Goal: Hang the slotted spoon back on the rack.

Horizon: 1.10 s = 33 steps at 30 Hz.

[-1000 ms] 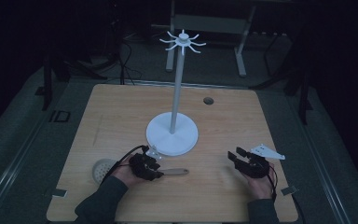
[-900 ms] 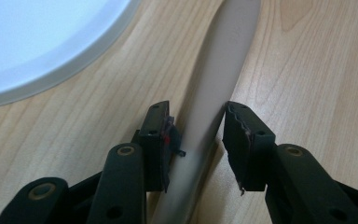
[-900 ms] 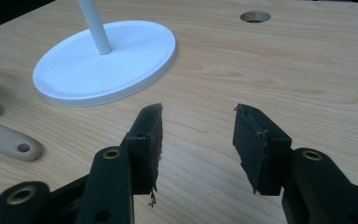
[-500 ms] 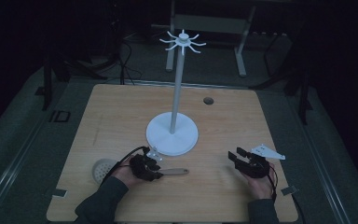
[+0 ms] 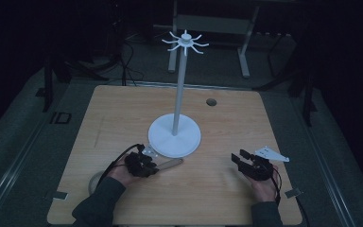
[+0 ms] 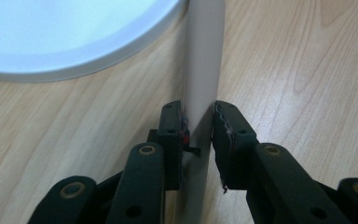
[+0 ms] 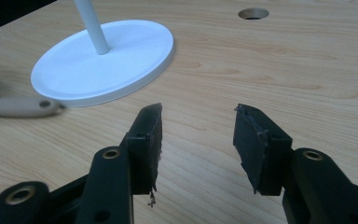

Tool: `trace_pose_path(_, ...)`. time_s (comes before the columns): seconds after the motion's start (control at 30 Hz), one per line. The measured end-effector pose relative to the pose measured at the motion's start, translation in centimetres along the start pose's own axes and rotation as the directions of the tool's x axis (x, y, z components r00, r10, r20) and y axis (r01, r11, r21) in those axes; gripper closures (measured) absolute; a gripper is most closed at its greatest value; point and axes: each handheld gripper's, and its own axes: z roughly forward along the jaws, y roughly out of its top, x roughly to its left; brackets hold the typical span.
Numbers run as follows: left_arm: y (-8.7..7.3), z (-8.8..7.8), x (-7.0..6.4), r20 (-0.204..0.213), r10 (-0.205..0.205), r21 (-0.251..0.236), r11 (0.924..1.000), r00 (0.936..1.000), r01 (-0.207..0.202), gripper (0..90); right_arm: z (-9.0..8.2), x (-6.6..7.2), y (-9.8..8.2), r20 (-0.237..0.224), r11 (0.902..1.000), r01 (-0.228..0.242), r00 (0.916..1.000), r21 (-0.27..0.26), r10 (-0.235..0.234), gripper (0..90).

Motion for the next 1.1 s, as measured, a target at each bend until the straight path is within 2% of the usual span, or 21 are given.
trace_pose_path(0.07, -0.2, -0.5, 0.3, -0.003, -0.014, -0.018, 0.9997, 0.9999, 0.014, 74.0, 0.0, 0.0, 0.0, -0.001, 1.0000, 0.002, 1.0000, 0.000, -0.002, 51.8)
trace_pose_path(0.13, -0.3, -0.8, 0.6, -0.028, -0.035, -0.026, 0.9991, 0.9990, 0.034, 74.0, 0.1, 0.1, 0.0, -0.002, 1.0000, 0.003, 1.0000, 0.000, -0.003, 51.7)
trace_pose_path(0.27, -0.4, -0.9, 1.2, -0.058, -0.074, -0.022, 0.9971, 0.9955, 0.073, 74.2, 0.1, 0.1, 0.0, -0.003, 1.0000, 0.002, 1.0000, 0.001, -0.002, 51.8)
trace_pose_path(0.43, -0.2, -0.8, 1.3, -0.060, -0.072, -0.002, 0.9974, 0.9956, 0.072, 74.1, 0.1, 0.1, -0.1, -0.002, 1.0000, 0.000, 1.0000, 0.000, 0.000, 51.8)
trace_pose_path(0.63, 0.5, -0.3, 1.2, -0.104, -0.073, 0.021, 0.9969, 0.9919, 0.075, 73.2, 0.2, 0.1, -0.1, -0.002, 1.0000, 0.003, 1.0000, 0.002, -0.003, 51.7)
trace_pose_path(0.77, 1.0, 0.0, 1.2, -0.106, -0.062, 0.038, 0.9970, 0.9925, 0.067, 72.1, 0.2, 0.0, -0.2, -0.001, 1.0000, -0.002, 1.0000, 0.003, 0.002, 51.6)
trace_pose_path(0.9, 1.7, 0.6, 1.0, -0.126, -0.041, 0.068, 0.9964, 0.9912, 0.050, 70.5, 0.2, 0.0, -0.2, -0.002, 1.0000, -0.003, 1.0000, 0.003, 0.003, 51.4)
trace_pose_path(1.1, 2.2, 1.2, 1.0, -0.143, -0.040, 0.098, 0.9937, 0.9888, 0.055, 68.8, 0.1, -0.1, -0.2, 0.000, 1.0000, -0.003, 1.0000, 0.000, 0.003, 51.5)
